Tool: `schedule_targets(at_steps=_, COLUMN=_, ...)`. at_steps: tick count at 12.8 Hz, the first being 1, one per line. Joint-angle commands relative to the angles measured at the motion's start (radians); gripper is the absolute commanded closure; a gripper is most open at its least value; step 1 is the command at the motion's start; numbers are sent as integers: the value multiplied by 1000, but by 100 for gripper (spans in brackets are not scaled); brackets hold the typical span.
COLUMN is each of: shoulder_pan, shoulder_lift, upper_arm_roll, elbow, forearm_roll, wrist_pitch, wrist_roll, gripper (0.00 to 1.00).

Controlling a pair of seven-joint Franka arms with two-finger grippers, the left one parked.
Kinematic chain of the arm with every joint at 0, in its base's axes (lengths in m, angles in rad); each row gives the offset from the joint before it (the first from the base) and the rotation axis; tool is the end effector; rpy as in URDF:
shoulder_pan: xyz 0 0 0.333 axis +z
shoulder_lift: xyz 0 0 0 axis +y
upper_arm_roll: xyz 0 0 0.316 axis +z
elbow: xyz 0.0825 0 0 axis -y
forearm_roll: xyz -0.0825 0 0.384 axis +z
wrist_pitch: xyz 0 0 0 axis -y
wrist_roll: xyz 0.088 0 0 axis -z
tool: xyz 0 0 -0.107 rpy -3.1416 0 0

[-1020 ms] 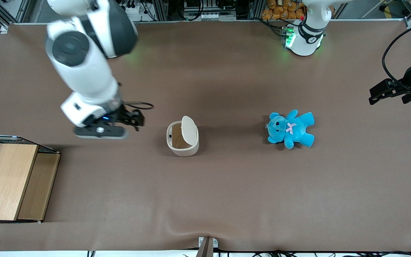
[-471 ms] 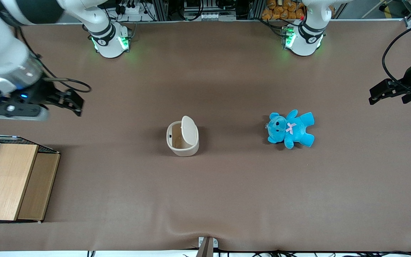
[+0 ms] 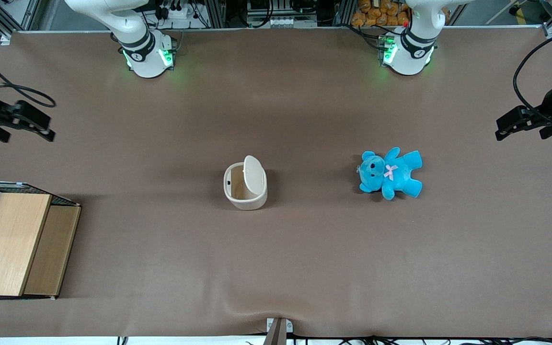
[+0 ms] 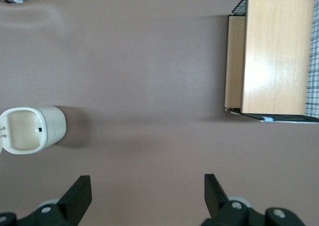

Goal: Open trash can with right arm

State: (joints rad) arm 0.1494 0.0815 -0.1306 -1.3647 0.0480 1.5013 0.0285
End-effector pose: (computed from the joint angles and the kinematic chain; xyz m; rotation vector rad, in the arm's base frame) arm 0.5720 0.0200 0.6693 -3.1019 0.0067 -0.0851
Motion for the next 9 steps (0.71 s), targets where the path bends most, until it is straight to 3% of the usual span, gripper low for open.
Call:
schedule_targets(at_steps=1, shoulder_pan=-19, shoulder_lift=-107, upper_arm_roll=-27, elbow=-106, forearm_roll=15, wrist_pitch=0, wrist_roll=-70, gripper=0)
schedule_targets(at_steps=9, shoulder_pan=-5, shoulder_lift=-158, upper_arm_roll=-67, elbow=-128, forearm_roll=12, wrist_pitch=-42, wrist_roll=-91, gripper=0)
